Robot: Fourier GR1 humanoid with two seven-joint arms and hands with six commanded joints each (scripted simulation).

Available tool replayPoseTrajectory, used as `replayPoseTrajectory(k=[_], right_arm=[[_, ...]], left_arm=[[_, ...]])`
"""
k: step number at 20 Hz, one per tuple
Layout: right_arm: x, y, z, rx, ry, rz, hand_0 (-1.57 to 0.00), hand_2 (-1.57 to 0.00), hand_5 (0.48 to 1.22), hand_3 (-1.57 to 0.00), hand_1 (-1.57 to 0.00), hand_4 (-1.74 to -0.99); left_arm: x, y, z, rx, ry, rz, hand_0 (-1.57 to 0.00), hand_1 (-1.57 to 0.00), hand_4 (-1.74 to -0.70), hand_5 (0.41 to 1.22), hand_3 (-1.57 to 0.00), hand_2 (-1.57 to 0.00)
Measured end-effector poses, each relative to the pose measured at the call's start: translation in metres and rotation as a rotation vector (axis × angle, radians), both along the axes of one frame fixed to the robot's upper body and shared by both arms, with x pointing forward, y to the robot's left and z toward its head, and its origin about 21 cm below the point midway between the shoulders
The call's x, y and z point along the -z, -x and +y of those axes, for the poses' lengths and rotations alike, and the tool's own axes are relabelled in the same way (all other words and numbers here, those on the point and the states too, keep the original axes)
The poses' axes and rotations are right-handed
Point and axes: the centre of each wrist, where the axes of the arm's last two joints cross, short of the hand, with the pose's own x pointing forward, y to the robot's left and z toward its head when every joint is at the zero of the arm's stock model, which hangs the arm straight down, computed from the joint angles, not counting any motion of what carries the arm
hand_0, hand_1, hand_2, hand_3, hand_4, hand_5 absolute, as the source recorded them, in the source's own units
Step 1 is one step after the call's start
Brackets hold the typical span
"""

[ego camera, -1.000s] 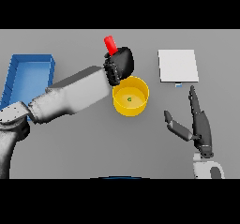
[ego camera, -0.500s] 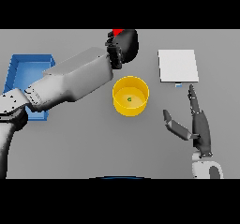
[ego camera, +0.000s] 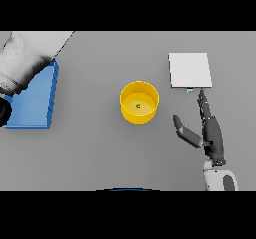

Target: Pick up the red beaker and tilt it to pour out 1 green nut into yellow bowl. Pick up the yellow bowl and place it on the metallic measuring scale.

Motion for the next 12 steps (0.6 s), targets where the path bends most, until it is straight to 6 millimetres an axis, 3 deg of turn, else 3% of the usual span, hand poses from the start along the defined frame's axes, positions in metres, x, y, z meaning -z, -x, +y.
replayPoseTrajectory(k=[2,5,9,12], right_arm=[[0.0,-0.001,-0.003,-0.006,-0.005,-0.004,0.0,0.0,0.592,0.0,0.0,-1.222],[0.003,-0.002,-0.004,-0.017,-0.006,-0.002,0.0,0.0,0.587,0.0,0.0,-1.222],[0.003,-0.003,-0.007,-0.028,0.008,-0.027,0.0,0.0,0.591,0.0,0.0,-1.223],[0.002,-0.002,-0.009,-0.044,0.024,-0.036,0.0,0.0,0.604,0.0,0.0,-1.212]], left_arm=[[-0.002,-0.013,0.043,-0.156,0.248,0.004,-1.57,-1.57,-1.73,1.221,-1.36,-1.56],[-0.002,-0.019,0.101,-0.236,0.574,0.028,-1.57,-1.57,-1.74,1.221,-1.4,-1.56],[0.024,-0.014,0.161,-0.332,0.908,0.015,-1.57,-1.57,-1.74,1.221,-1.41,-1.57],[0.058,0.001,0.201,-0.464,1.109,-0.056,-1.57,-1.57,-1.74,1.221,-1.45,-1.57]])
